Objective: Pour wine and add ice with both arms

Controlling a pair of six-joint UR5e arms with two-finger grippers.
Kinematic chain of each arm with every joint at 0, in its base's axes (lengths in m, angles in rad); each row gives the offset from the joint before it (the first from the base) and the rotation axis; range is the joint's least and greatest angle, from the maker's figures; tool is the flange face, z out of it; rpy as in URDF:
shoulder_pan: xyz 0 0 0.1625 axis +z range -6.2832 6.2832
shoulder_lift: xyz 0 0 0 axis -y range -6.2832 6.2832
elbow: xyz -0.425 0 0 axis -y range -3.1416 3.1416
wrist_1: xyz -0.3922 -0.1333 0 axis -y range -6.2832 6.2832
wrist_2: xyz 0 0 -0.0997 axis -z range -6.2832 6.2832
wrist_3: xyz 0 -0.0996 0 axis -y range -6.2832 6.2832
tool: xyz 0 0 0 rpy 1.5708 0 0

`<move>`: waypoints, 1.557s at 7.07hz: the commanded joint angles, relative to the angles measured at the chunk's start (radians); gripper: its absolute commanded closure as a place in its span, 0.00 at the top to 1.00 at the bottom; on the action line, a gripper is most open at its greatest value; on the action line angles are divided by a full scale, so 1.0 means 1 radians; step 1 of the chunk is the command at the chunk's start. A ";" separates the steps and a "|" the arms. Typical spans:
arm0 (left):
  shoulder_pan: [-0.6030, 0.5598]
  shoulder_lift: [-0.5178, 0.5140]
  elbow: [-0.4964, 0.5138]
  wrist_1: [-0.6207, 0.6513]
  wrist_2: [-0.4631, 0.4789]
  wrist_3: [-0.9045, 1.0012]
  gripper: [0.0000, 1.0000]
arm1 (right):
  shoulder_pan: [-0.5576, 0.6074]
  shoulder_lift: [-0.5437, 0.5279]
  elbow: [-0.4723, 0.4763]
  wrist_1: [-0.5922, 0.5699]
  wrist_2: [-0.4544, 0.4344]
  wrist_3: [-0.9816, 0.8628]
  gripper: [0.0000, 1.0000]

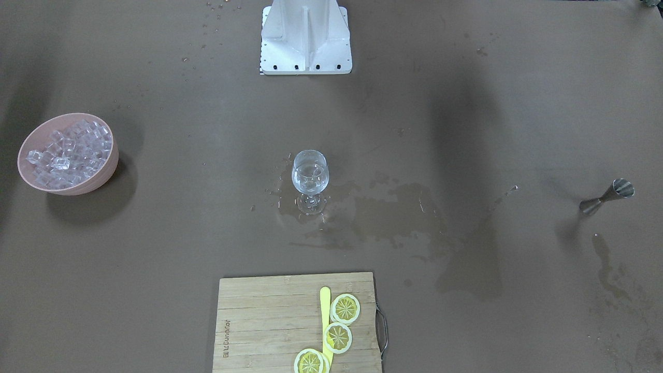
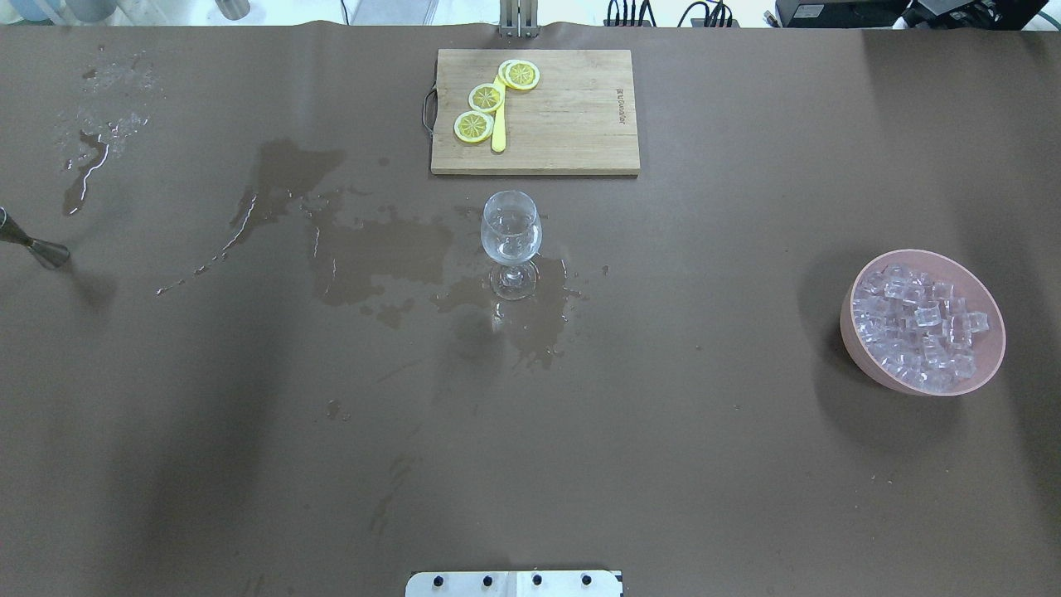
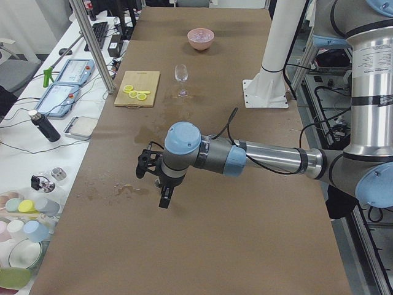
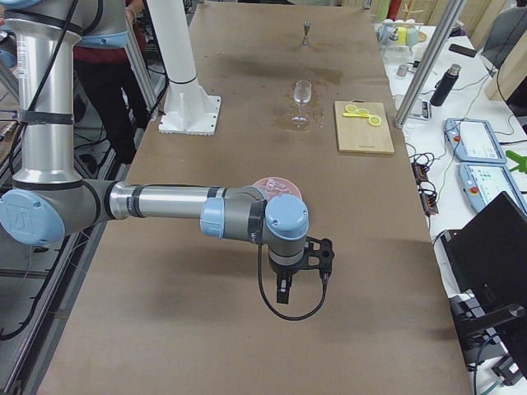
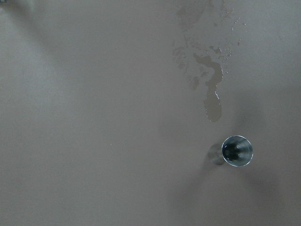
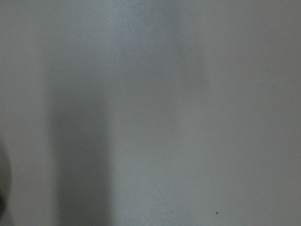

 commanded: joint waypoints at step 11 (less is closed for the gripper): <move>0.242 0.108 0.347 -1.105 0.107 -0.611 0.97 | -0.512 0.064 0.233 0.110 -0.044 0.686 1.00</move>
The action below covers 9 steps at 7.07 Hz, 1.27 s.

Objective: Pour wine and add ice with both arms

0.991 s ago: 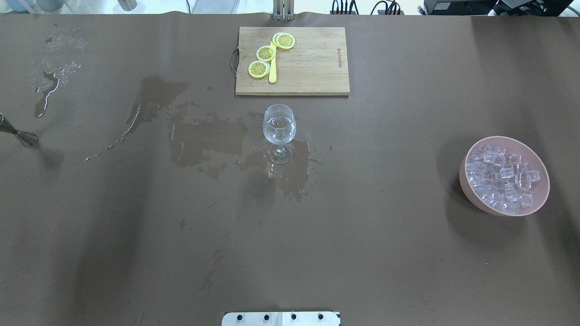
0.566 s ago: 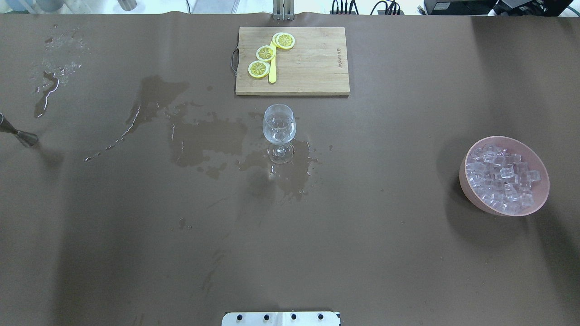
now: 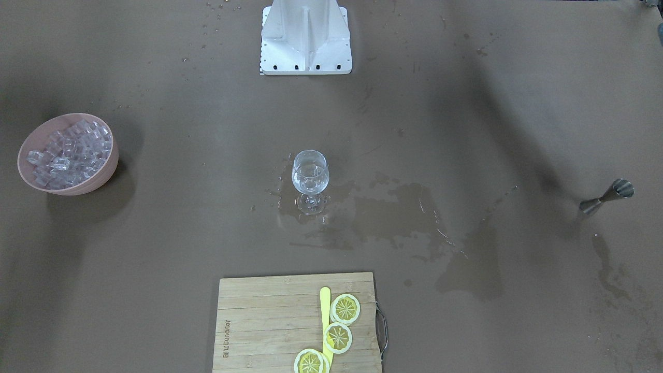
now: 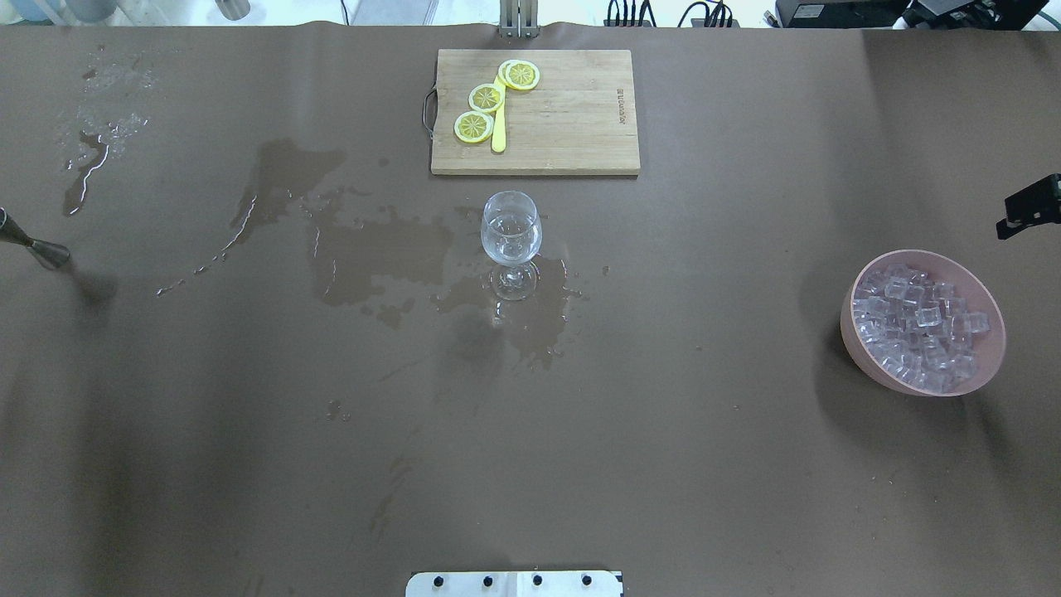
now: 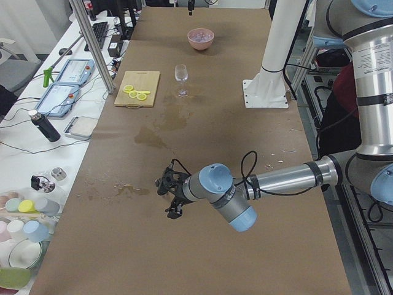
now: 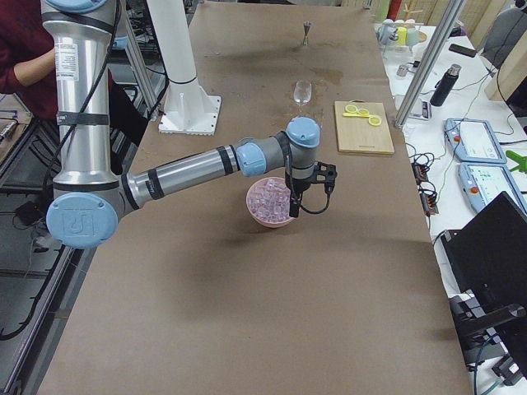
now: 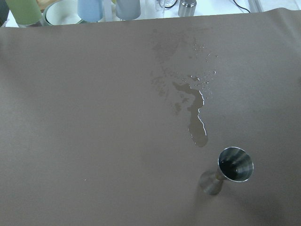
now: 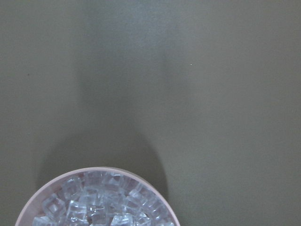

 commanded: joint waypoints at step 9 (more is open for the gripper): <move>0.356 -0.038 0.184 -0.346 0.344 -0.226 0.97 | -0.200 0.018 -0.029 0.014 -0.085 0.187 0.87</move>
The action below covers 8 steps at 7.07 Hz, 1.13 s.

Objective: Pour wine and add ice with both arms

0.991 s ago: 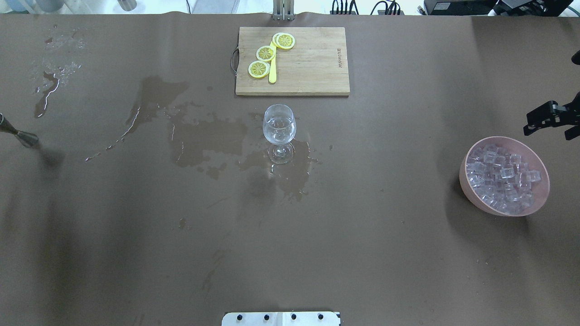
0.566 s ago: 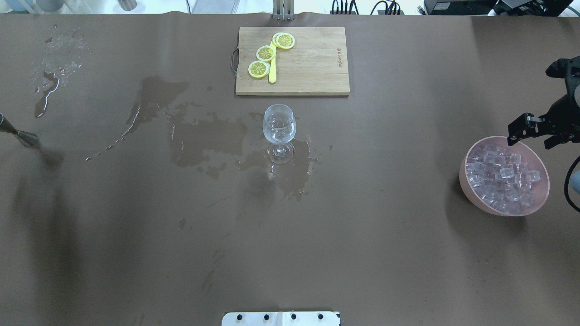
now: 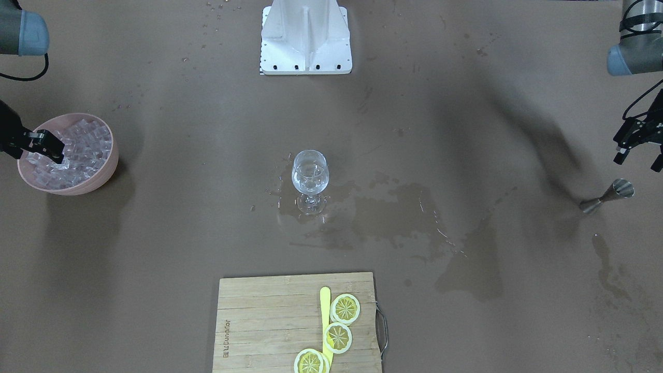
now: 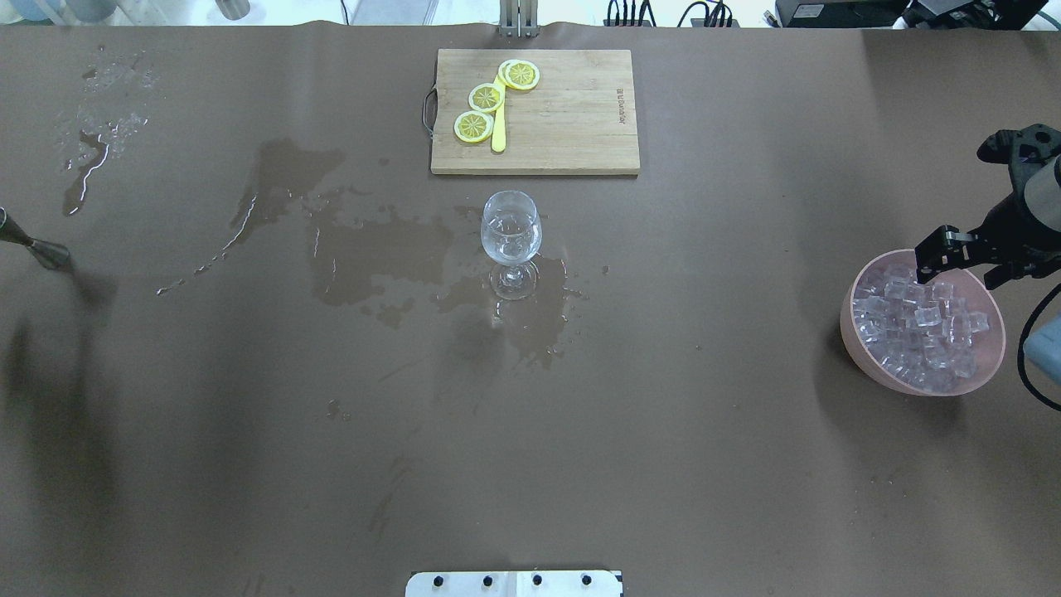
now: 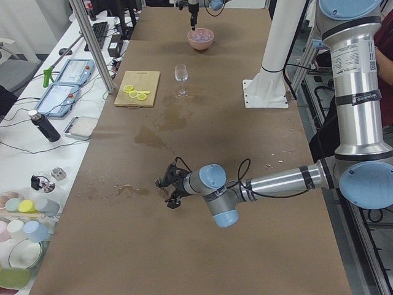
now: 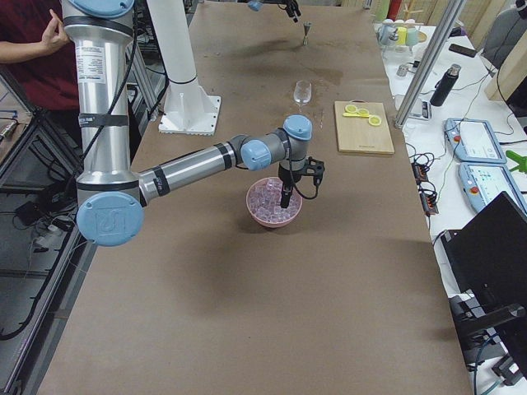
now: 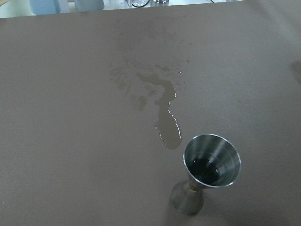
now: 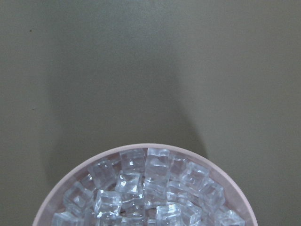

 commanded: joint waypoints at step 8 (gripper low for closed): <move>0.167 -0.051 0.093 -0.157 0.299 -0.102 0.97 | -0.066 -0.003 -0.103 0.096 -0.007 0.056 0.76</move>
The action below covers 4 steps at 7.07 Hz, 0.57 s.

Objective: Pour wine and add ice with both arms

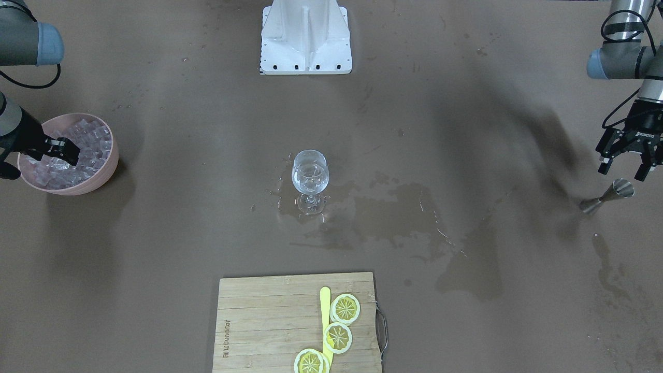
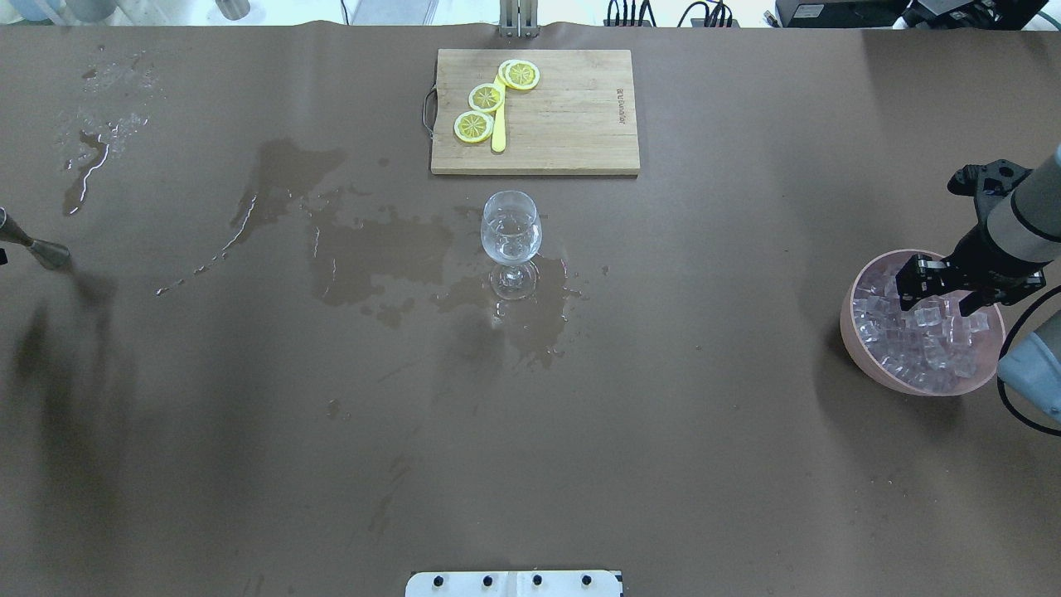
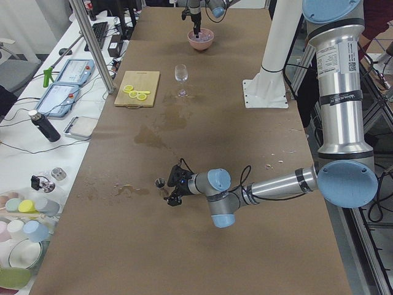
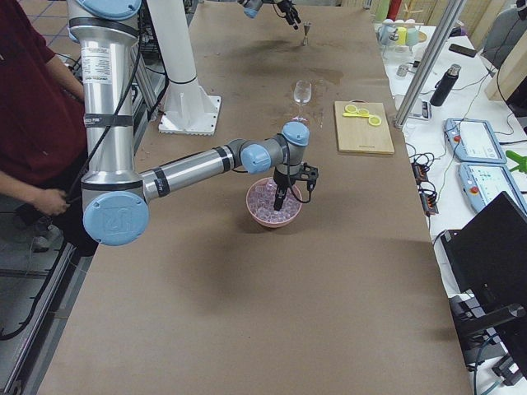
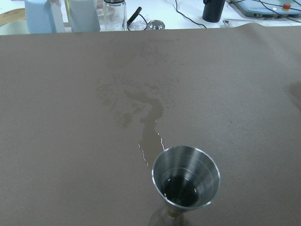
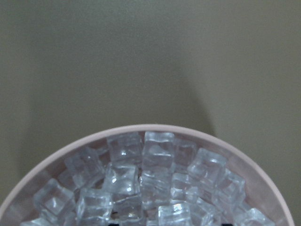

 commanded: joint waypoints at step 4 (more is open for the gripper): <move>0.153 -0.072 0.091 -0.083 0.200 -0.046 0.97 | -0.006 0.000 -0.023 0.039 0.001 0.038 0.69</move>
